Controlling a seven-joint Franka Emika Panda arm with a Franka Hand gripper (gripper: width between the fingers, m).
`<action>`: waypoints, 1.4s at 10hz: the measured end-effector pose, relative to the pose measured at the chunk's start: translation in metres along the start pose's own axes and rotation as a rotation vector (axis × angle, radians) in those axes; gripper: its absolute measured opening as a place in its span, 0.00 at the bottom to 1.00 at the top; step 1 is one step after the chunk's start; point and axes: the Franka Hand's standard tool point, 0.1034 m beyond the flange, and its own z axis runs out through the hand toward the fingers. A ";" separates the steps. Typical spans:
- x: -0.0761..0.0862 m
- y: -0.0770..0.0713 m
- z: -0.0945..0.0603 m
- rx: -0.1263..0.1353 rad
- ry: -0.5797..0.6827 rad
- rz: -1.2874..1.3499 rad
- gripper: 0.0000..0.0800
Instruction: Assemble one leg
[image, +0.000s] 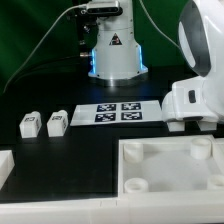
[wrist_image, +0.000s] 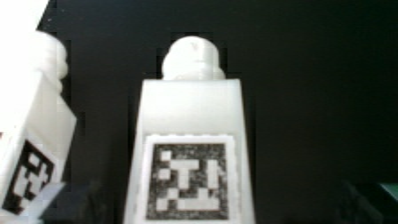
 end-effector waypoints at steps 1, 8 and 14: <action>0.000 0.000 0.000 0.000 0.000 0.000 0.78; 0.000 0.000 0.000 0.000 0.000 0.000 0.37; 0.002 0.011 -0.039 0.004 0.048 -0.055 0.37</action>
Offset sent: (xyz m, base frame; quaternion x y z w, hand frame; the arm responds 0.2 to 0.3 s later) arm 0.0000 0.0000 0.0000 0.0000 0.0000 0.0000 1.0000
